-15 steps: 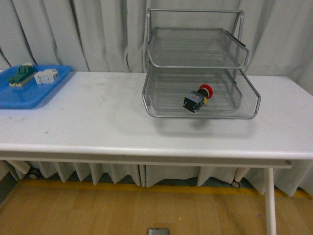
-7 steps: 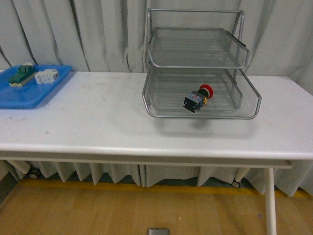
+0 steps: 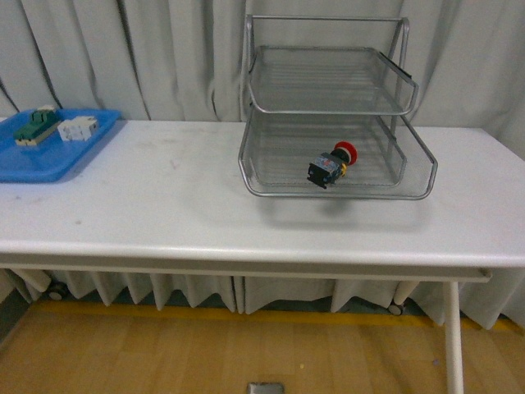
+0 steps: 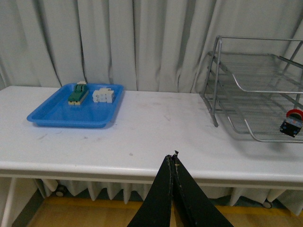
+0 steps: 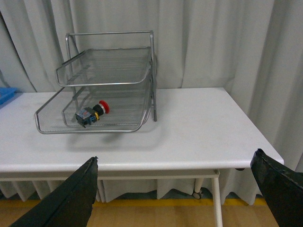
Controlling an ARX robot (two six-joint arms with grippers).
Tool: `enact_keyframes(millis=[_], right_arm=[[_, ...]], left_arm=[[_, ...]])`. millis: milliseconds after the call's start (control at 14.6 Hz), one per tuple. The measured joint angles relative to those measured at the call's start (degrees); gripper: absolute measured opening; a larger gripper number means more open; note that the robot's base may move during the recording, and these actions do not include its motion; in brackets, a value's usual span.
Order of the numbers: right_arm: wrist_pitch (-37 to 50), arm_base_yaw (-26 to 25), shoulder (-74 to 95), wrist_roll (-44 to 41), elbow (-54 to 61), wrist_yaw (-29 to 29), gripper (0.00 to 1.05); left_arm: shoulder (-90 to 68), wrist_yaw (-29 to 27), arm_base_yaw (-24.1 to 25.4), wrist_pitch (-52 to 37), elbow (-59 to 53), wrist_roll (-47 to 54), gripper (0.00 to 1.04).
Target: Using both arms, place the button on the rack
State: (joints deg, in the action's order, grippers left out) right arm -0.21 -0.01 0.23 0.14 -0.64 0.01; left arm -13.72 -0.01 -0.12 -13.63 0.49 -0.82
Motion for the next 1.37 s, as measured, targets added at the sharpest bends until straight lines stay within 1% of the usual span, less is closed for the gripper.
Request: enact_keyframes(millis=[274,342,410,616,753,889,958,1026,1095,1163,1231,1300,1368], right_arm=[[0.00,0.00,0.00,0.00,0.00,0.00,0.98],[0.00,0.00,0.00,0.00,0.00,0.02,0.98],[-0.04,0.00,0.00,0.00,0.00,0.00,0.98],[-0.02,0.00,0.00,0.00,0.00,-0.02,0.98],[0.00,0.00,0.00,0.02,0.00,0.00,0.98],[-0.22,0.02,0.02,0.02,0.00,0.13,0.98],[-6.54,2.73,4.04,2.58,-2.38,6.60,0.98],[-2.45,2.75,11.80,4.00,-4.24,8.85,0.98],[4.83,1.40,18.27,4.15,-6.23,8.28,0.98],[13.70,0.13,26.69,4.11,-9.35,6.36,0.98],[23.43,-0.35,38.40,4.11,-14.16,4.17,0.98],[29.16,-0.13,47.43,4.15,-18.58,2.93,0.98],[31.34,0.70,59.01,4.83,-25.86,1.55,0.98]], left_arm=[[4.63,0.00,0.00,4.94,0.02,0.00,0.02],[10.69,0.20,0.00,13.70,0.02,0.00,0.02],[13.29,0.07,0.00,12.72,0.09,0.00,0.02],[13.29,-0.02,0.00,13.70,0.02,-0.02,0.02],[13.29,0.00,0.00,13.79,0.02,0.00,0.27],[13.29,0.02,0.00,13.81,0.02,0.02,0.54],[13.29,-0.02,0.00,13.81,0.02,0.00,0.66],[13.29,0.04,0.00,13.79,0.02,0.02,0.79],[13.29,0.00,0.00,13.81,0.02,0.02,0.91],[13.29,0.00,0.00,13.79,0.02,0.09,1.00],[13.29,0.00,0.00,13.81,0.02,0.07,0.97],[13.29,0.02,0.00,13.81,0.02,0.07,0.98],[13.29,0.02,0.00,13.79,0.02,0.09,0.98]])
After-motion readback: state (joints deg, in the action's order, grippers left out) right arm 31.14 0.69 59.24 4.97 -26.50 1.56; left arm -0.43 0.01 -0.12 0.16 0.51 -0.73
